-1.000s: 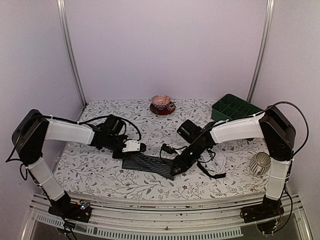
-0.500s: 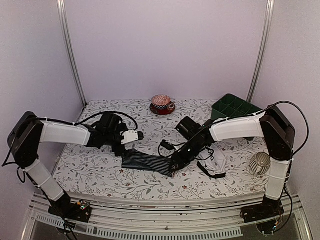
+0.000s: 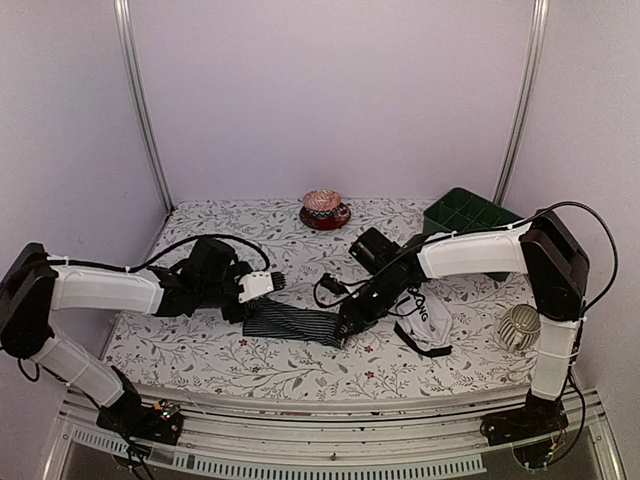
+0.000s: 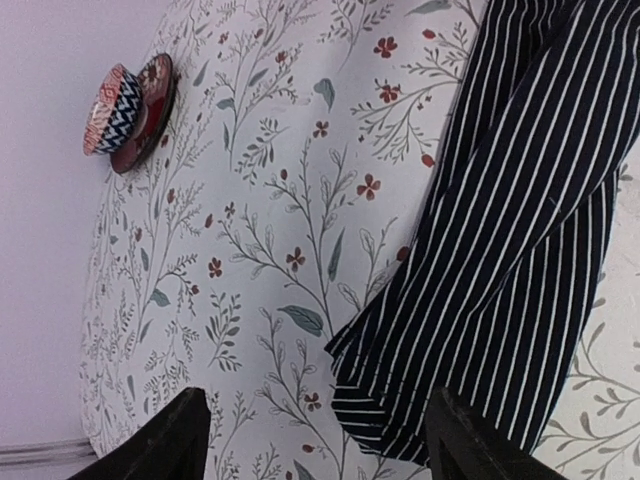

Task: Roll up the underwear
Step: Fold the underwear at the center of the board, then smooth out the underwear at the center of the board.

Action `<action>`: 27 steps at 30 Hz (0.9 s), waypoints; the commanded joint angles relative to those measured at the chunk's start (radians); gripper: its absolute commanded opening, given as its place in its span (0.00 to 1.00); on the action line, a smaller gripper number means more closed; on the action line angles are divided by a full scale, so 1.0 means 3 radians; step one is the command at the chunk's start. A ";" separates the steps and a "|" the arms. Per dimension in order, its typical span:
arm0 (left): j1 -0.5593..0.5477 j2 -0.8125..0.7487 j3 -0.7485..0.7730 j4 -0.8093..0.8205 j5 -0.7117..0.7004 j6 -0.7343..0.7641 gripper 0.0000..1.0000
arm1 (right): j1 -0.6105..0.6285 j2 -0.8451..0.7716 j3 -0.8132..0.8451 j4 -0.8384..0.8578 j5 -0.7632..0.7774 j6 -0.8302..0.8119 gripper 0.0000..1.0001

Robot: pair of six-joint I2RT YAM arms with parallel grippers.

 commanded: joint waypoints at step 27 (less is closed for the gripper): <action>0.0235 0.0353 -0.0090 0.0360 -0.0216 0.0812 0.94 | 0.0066 0.0058 0.0043 0.0292 -0.0518 0.0547 0.02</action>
